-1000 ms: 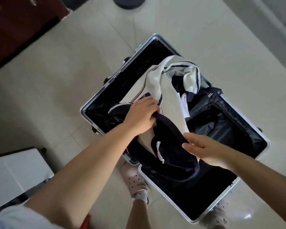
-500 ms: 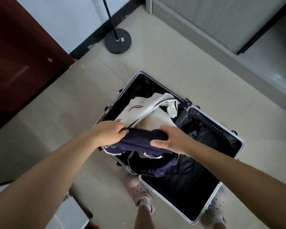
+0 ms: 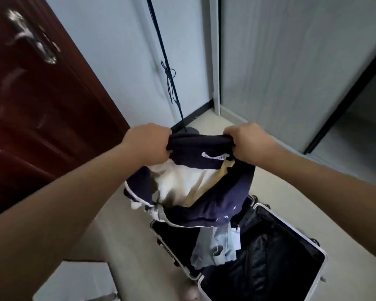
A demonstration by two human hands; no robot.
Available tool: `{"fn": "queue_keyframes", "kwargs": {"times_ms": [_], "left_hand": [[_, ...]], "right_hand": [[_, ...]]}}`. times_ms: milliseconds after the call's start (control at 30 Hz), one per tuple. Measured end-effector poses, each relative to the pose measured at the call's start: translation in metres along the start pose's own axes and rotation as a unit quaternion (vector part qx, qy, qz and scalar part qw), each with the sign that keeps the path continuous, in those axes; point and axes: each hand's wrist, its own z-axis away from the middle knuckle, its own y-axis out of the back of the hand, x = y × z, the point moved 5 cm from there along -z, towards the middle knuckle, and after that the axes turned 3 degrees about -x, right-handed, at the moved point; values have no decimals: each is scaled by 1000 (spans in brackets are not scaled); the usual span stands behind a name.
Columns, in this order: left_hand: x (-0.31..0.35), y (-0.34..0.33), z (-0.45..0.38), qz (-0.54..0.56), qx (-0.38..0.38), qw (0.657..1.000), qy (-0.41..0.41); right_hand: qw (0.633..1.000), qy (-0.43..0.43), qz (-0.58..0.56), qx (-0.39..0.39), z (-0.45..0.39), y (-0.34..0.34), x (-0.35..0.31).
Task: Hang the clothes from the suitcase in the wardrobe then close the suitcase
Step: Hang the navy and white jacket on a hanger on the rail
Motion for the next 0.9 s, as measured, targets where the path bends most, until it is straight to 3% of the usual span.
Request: {"fn": "queue_keyframes", "kwargs": {"times_ms": [133, 367, 467, 533, 567, 633, 700, 767, 833, 900], "left_hand": [[8, 101, 53, 47, 140, 984, 100], [64, 213, 136, 103, 274, 941, 172], [80, 266, 166, 147, 352, 904, 191], [84, 300, 188, 214, 407, 867, 192], [84, 311, 196, 252, 426, 848, 190], [83, 328, 204, 296, 443, 826, 187], [89, 334, 209, 288, 431, 835, 184], [95, 333, 208, 249, 405, 860, 187], [96, 325, 202, 200, 353, 895, 187], [97, 315, 192, 134, 241, 942, 189]], "right_hand": [[992, 28, -5, 126, 26, 126, -14], [973, 81, 24, 216, 120, 265, -18], [950, 92, 36, 297, 158, 327, -10], [942, 73, -14, 327, 176, 351, 9], [950, 50, -47, 305, 180, 349, 24], [972, -1, -168, 166, 182, 326, 52], [946, -15, -320, 42, 195, 301, 73], [915, -4, -402, 33, 209, 301, 85], [925, -9, -371, 83, 221, 317, 86], [964, -14, -236, 117, 230, 338, 74]]}}
